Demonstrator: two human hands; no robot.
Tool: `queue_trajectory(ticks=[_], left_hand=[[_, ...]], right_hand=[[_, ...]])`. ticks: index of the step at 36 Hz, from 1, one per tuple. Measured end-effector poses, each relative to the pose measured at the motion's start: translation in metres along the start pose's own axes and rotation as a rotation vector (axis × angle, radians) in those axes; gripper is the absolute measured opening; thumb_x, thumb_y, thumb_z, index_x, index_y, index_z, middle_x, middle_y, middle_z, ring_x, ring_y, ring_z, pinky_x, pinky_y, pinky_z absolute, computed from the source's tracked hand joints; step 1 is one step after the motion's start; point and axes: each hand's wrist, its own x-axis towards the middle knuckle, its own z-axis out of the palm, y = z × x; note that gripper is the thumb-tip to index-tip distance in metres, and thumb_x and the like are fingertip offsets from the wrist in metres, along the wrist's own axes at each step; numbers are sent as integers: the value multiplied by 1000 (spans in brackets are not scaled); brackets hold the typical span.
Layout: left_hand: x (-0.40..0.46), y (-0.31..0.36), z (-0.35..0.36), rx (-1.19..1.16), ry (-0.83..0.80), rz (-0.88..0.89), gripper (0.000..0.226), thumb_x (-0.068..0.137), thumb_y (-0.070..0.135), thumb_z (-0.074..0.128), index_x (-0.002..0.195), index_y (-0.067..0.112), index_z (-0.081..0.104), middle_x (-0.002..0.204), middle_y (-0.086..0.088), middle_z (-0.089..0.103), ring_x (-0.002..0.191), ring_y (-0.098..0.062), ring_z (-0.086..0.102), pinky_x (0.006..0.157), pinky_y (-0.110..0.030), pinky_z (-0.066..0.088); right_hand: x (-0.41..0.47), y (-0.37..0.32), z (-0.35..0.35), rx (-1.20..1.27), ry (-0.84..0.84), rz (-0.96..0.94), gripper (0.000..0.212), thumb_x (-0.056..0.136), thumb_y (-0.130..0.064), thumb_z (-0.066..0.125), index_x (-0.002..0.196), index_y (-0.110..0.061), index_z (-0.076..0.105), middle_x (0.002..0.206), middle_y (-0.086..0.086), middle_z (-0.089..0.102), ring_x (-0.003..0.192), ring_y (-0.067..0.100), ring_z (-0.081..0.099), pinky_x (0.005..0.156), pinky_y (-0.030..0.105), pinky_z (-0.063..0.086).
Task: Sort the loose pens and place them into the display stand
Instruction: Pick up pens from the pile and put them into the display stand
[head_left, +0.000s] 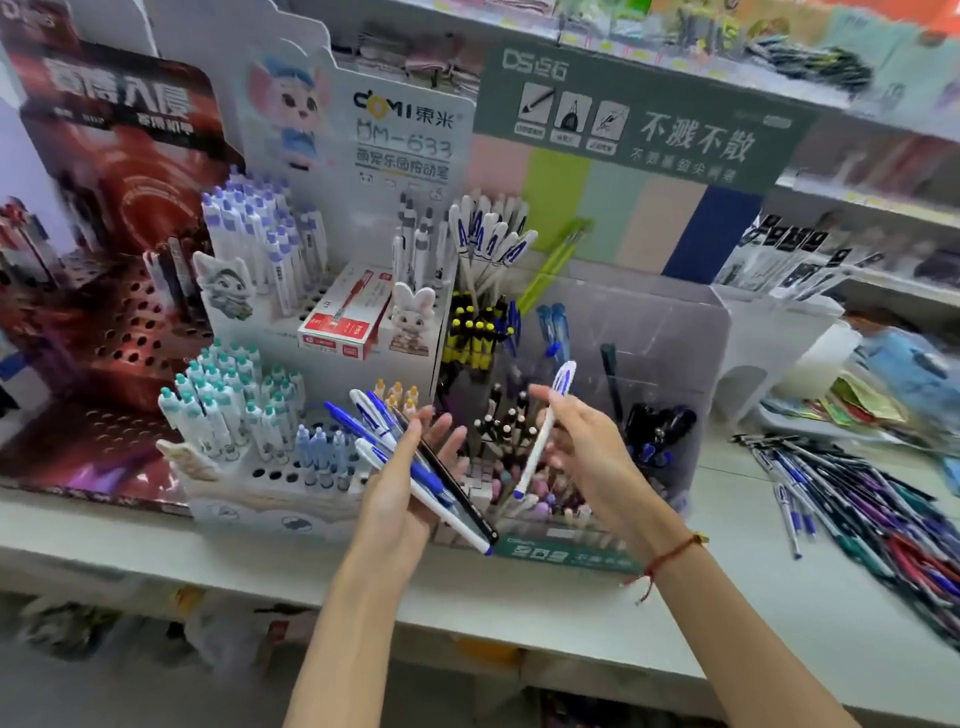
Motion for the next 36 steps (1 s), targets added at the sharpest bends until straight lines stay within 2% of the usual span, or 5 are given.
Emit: queue_trajectory(ticks=[7, 18, 24, 29, 36], left_hand=[[1, -13, 12, -26, -7, -4, 25, 98, 22, 49, 118, 15, 62, 111, -4, 70, 95, -16, 70, 84, -34, 51], [11, 13, 20, -1, 4, 99, 19, 99, 23, 46, 108, 17, 63, 102, -1, 70, 88, -12, 71, 81, -31, 56], [17, 35, 24, -32, 15, 182, 25, 99, 23, 49, 117, 14, 62, 99, -1, 72, 91, -14, 70, 91, -35, 52], [23, 40, 30, -6, 9, 189, 21, 98, 23, 51, 111, 15, 64, 97, -2, 73, 87, -13, 71, 87, -34, 54], [35, 34, 42, 4, -9, 202, 17, 100, 24, 47, 102, 18, 63, 95, 1, 71, 85, -11, 70, 82, -30, 56]], right_hand=[[-8, -18, -29, -42, 250, -438, 29, 96, -2, 52, 120, -12, 40, 101, 9, 69, 93, 9, 69, 82, 24, 56], [69, -102, 35, -408, 430, -1176, 24, 98, -3, 47, 117, 5, 35, 92, -7, 54, 70, 14, 64, 63, 23, 57], [113, -101, 49, -947, 409, -1144, 33, 95, 1, 50, 119, -15, 33, 66, 3, 48, 48, 16, 44, 38, 22, 32], [119, -98, 55, -1165, 404, -1074, 23, 98, -13, 49, 110, -8, 68, 115, 10, 60, 104, 27, 52, 80, 34, 41], [118, -61, 50, -1140, 362, -1019, 27, 93, -11, 54, 115, -13, 69, 142, 11, 47, 132, 33, 39, 107, 44, 30]])
